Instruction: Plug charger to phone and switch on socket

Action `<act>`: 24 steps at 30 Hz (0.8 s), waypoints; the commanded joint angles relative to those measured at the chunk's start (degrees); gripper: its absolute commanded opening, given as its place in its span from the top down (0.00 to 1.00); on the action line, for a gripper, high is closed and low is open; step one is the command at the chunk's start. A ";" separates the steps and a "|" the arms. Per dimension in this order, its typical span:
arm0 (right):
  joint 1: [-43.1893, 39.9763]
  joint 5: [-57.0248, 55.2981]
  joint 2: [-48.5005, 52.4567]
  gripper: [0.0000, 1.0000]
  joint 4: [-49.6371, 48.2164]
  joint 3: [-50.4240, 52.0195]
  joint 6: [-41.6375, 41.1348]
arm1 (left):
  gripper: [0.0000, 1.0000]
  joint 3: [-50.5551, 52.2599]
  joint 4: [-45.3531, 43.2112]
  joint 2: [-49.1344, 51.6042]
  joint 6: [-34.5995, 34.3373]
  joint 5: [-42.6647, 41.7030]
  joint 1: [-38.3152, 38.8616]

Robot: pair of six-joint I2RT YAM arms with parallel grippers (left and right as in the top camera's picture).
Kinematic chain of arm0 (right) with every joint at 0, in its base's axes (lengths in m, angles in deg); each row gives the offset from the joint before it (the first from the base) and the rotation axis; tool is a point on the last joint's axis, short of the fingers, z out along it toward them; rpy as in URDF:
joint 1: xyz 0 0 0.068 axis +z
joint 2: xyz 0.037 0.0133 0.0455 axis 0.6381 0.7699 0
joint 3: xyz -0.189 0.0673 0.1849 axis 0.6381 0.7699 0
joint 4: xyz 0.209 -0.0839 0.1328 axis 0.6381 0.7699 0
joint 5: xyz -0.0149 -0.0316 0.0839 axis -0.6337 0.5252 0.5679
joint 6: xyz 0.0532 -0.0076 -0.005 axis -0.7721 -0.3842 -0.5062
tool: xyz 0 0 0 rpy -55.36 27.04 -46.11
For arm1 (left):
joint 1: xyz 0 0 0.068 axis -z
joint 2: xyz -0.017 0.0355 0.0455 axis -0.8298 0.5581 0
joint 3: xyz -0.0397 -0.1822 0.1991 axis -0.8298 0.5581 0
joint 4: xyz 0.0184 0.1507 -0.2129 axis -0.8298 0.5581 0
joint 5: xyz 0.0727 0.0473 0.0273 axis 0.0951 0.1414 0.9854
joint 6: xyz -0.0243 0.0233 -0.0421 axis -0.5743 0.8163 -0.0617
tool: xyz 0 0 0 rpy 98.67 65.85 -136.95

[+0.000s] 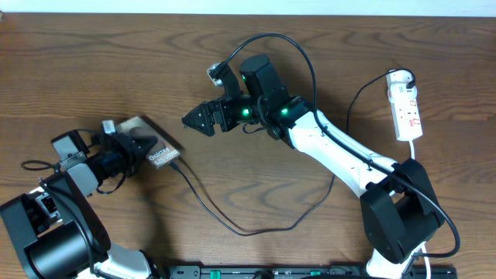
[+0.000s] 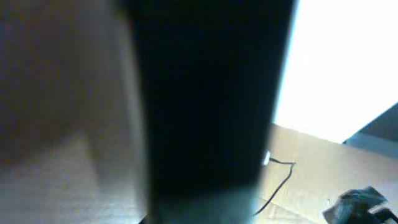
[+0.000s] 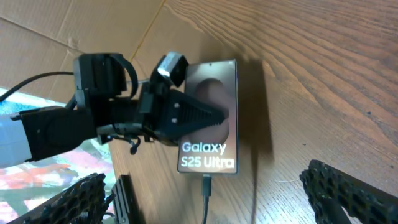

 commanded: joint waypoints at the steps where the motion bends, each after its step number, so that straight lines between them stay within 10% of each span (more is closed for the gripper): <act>1: -0.17 -0.52 -1.86 0.01 -0.02 -1.44 -1.27 | 0.92 -0.33 3.80 -0.22 1.62 3.93 0.07; 24: -0.11 -0.61 -1.86 0.01 0.04 -1.44 -2.12 | 0.84 0.15 8.61 -0.22 2.01 7.89 0.07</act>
